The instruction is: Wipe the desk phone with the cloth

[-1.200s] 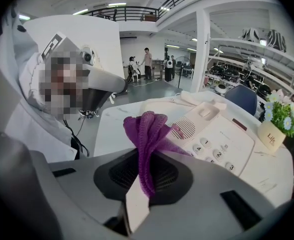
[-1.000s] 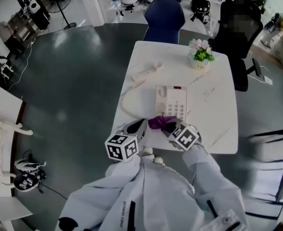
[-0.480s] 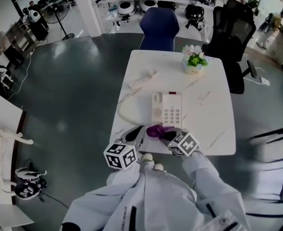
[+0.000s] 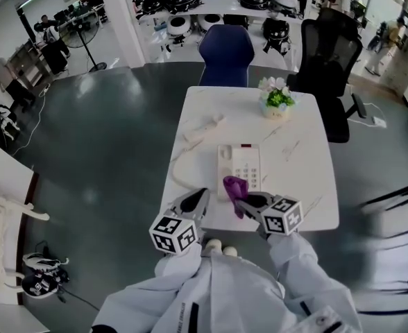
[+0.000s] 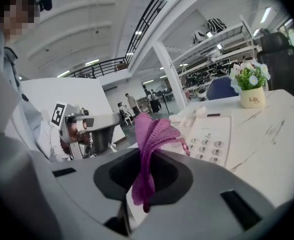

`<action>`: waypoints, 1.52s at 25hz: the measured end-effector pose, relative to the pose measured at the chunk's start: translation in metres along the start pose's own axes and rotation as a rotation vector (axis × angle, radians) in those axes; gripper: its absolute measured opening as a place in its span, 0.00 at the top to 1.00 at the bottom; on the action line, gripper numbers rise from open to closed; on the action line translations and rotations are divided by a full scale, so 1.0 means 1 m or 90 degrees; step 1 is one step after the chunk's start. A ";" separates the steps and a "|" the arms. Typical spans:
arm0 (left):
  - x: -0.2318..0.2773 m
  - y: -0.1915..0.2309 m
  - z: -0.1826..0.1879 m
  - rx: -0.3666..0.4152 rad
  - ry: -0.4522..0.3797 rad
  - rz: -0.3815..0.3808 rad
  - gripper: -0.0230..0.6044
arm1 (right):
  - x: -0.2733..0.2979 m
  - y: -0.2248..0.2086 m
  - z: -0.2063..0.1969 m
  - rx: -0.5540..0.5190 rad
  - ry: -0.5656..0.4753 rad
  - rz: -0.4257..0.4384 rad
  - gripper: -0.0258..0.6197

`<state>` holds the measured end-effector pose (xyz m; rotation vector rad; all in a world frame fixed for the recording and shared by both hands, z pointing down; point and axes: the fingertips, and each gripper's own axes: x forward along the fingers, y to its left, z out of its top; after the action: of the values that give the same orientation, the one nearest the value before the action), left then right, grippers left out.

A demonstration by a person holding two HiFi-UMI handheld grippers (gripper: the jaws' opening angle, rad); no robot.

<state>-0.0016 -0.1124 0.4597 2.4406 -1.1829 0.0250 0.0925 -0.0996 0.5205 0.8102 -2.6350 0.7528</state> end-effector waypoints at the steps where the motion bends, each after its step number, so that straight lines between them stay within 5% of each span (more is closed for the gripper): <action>1: 0.000 0.000 0.004 0.005 -0.003 -0.003 0.97 | -0.004 0.000 0.007 0.002 -0.019 -0.004 0.90; 16: -0.006 0.009 0.062 0.086 -0.044 -0.036 0.97 | -0.053 -0.009 0.091 -0.002 -0.250 -0.084 0.90; 38: -0.019 0.046 0.120 0.118 -0.120 0.024 0.97 | -0.099 -0.019 0.139 -0.024 -0.345 -0.161 0.90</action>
<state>-0.0682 -0.1693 0.3633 2.6296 -1.3612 -0.0890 0.1677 -0.1464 0.3735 1.4779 -2.8965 0.4602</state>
